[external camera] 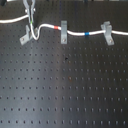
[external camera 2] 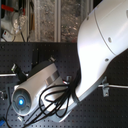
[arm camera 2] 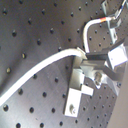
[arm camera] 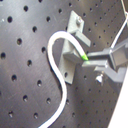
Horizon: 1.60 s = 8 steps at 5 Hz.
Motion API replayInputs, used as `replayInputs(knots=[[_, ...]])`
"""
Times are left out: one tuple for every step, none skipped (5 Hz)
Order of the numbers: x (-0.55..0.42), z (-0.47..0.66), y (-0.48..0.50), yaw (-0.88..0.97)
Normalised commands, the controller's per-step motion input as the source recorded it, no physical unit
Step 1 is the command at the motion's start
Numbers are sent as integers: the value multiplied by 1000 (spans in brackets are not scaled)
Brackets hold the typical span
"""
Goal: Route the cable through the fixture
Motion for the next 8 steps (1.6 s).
replayInputs(knots=[[-27, 0, 156, -606], [-33, 47, 129, -663], [-69, 19, 187, -583], [-20, 66, 124, -354], [109, 209, 67, -149], [73, 299, 49, 0], [-85, 277, 125, 0], [-109, 127, 174, 0]])
